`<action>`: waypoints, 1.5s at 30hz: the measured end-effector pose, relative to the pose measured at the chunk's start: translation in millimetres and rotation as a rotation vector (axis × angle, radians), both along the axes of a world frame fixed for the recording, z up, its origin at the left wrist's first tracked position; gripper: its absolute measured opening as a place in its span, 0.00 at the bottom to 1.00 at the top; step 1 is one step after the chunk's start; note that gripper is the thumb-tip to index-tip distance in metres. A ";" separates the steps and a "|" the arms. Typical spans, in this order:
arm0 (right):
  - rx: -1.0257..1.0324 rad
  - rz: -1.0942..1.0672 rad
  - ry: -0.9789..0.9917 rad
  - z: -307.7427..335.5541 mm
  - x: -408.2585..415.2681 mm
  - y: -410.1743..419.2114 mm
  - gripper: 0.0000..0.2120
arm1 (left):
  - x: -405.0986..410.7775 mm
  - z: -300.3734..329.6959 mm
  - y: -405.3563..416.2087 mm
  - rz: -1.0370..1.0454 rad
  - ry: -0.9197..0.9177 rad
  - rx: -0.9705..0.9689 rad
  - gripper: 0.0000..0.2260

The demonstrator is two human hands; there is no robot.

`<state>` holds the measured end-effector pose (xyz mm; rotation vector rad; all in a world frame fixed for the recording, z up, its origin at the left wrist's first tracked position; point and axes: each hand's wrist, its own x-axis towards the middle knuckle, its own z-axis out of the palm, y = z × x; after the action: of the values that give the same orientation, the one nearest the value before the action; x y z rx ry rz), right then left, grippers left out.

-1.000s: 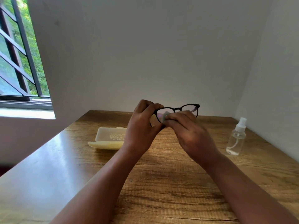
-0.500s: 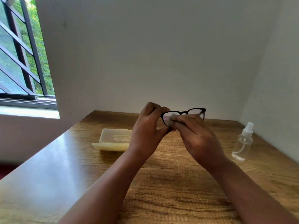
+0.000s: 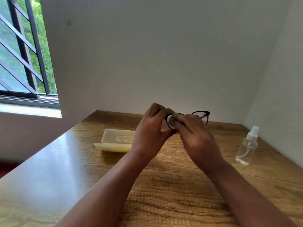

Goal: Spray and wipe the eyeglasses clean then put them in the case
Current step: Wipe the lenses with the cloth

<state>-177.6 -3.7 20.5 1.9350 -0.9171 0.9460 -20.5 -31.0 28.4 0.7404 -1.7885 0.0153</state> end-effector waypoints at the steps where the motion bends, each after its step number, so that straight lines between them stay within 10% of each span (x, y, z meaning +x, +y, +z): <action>1: 0.001 0.015 0.035 -0.9 4.5 0.7 0.11 | 0.7 -0.7 -0.4 0.008 -0.004 -0.006 0.20; 45: 0.054 -0.019 -0.048 4.9 -4.3 0.4 0.17 | 1.7 2.3 -0.3 -0.032 0.039 -0.004 0.21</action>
<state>-181.9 -3.3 25.3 1.9528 -0.9959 0.9695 -18.9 -31.3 30.7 0.7049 -1.7619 -0.0172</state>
